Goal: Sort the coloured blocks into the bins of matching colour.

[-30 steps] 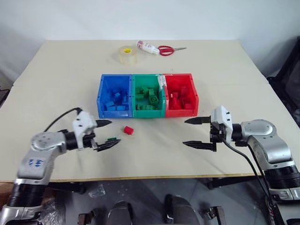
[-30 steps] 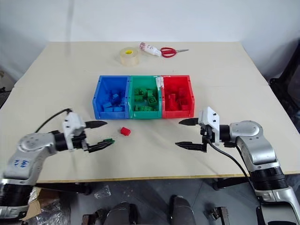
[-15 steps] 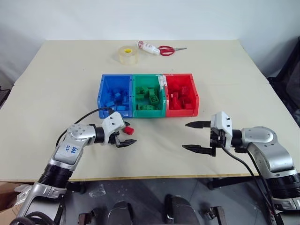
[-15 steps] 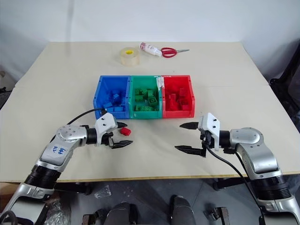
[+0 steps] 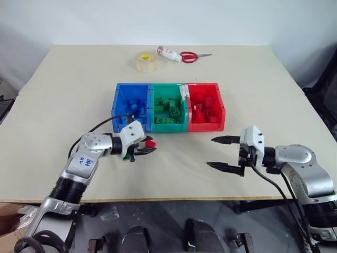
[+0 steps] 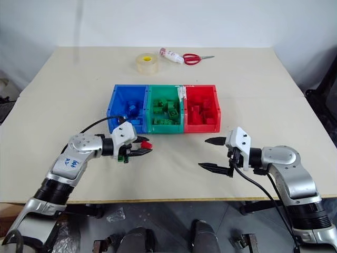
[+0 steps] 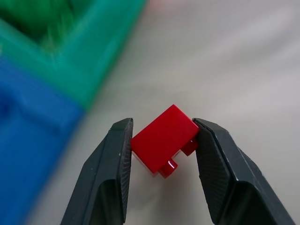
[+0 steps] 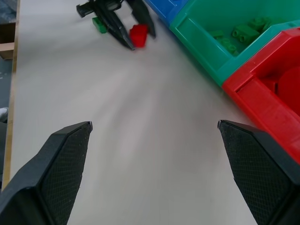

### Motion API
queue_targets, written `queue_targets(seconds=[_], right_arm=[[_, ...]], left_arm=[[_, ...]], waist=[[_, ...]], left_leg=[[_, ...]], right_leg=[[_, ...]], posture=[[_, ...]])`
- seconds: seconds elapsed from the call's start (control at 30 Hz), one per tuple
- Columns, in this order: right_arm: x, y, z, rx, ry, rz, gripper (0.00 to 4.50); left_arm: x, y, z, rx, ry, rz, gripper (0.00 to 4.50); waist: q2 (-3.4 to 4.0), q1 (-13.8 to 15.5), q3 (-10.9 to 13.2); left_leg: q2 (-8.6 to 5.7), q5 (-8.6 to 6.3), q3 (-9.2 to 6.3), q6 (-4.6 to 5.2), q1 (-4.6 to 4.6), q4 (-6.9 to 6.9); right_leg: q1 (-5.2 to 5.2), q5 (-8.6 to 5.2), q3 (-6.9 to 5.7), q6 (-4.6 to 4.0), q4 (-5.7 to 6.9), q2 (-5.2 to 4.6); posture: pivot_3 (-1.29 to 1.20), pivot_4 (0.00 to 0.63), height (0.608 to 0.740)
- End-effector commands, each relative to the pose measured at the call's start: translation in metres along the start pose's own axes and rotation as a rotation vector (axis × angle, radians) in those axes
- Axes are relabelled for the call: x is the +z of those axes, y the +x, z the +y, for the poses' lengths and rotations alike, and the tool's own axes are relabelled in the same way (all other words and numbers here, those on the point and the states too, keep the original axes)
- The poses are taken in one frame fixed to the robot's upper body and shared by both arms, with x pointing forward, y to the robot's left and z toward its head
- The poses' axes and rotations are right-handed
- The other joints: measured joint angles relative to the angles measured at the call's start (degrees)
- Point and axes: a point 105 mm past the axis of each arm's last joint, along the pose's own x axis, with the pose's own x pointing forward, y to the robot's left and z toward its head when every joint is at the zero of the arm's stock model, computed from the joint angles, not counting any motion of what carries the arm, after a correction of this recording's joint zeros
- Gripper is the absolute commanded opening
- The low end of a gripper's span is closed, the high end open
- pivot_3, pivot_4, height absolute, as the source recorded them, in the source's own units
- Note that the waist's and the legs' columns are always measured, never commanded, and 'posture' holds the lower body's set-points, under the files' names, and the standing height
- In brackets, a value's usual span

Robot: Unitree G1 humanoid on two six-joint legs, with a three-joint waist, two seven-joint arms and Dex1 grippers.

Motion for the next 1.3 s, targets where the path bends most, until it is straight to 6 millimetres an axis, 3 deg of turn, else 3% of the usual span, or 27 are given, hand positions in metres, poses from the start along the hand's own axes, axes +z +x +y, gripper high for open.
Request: queue_targets(seconds=[0.03, 0.2, 0.37, 0.5, 0.63, 0.67, 0.87, 1.07, 1.3], right_arm=[[0.014, -0.009, -0.001, -0.032, -0.045, -0.026, 4.50], [0.013, -0.016, 0.002, -0.075, -0.038, -0.022, 4.50], [0.014, -0.019, 0.003, -0.125, -0.032, -0.035, 4.50], [0.014, -0.021, 0.004, -0.144, -0.032, -0.038, 4.50], [0.015, -0.022, 0.003, -0.150, -0.034, -0.039, 4.50], [0.015, -0.022, 0.003, -0.151, -0.035, -0.039, 4.50], [0.015, -0.020, -0.001, -0.128, -0.040, -0.032, 4.50], [0.017, -0.009, -0.007, -0.063, -0.050, -0.042, 4.50], [0.018, 0.001, -0.013, 0.005, -0.060, -0.045, 4.50]], left_arm=[[0.045, 0.012, 0.009, 0.005, 0.078, -0.171, 1.62], [0.082, 0.050, 0.015, -0.020, 0.100, -0.297, 1.62], [0.108, 0.087, 0.038, 0.109, 0.081, -0.374, 1.62], [0.127, 0.103, 0.047, 0.177, 0.057, -0.428, 2.94], [0.126, 0.109, 0.044, 0.157, 0.056, -0.431, 4.22], [0.125, 0.107, 0.043, 0.139, 0.055, -0.446, 4.46], [0.101, 0.070, 0.045, 0.060, 0.096, -0.449, 4.46], [0.048, -0.001, 0.044, 0.021, 0.120, -0.286, 4.46], [0.012, -0.079, 0.030, 0.047, 0.045, -0.139, 4.46]], waist=[[0.00, 0.5, 0.0], [-0.01, 0.9, 0.0], [-0.07, 0.9, 0.0], [-0.10, 0.8, 0.1], [-0.10, 0.7, 0.1], [-0.10, 0.7, 0.1], [-0.09, 0.3, 0.1], [-0.07, -0.8, 0.1], [-0.05, -0.5, 0.1]], left_leg=[[-0.01, 0.00, 0.00, 0.00, -0.02, 0.01], [-0.01, 0.01, 0.00, 0.01, 0.00, 0.04], [-0.04, 0.01, -0.04, 0.03, -0.01, 0.05], [-0.07, -0.01, -0.05, 0.07, -0.06, 0.00], [-0.08, -0.02, -0.07, 0.07, -0.04, -0.06], [-0.08, -0.02, -0.07, 0.07, -0.04, -0.06], [-0.06, -0.02, -0.07, 0.07, -0.04, -0.06], [-0.04, -0.01, -0.08, 0.07, -0.01, -0.09], [-0.02, -0.02, -0.07, 0.08, -0.01, -0.01]], right_leg=[[0.00, 0.02, 0.00, 0.03, -0.02, 0.00], [0.05, 0.03, 0.01, 0.06, -0.08, 0.02], [0.12, 0.07, 0.00, 0.12, -0.47, 0.02], [0.12, 0.10, -0.01, 0.17, -0.60, 0.01], [0.11, 0.10, -0.01, 0.18, -0.65, 0.02], [0.11, 0.10, -0.01, 0.18, -0.65, 0.01], [0.10, 0.10, -0.01, 0.17, -0.54, 0.02], [0.07, 0.09, -0.01, 0.16, -0.22, 0.03], [0.05, 0.08, 0.01, 0.14, -0.12, 0.00]], posture=[[0.00, 0.150, 0.740], [0.00, 0.150, 0.740], [0.00, 0.150, 0.740], [0.00, 0.150, 0.740], [0.00, 0.150, 0.740], [0.00, 0.150, 0.740], [0.00, 0.150, 0.740], [0.00, 0.150, 0.740], [0.00, 0.150, 0.740]])
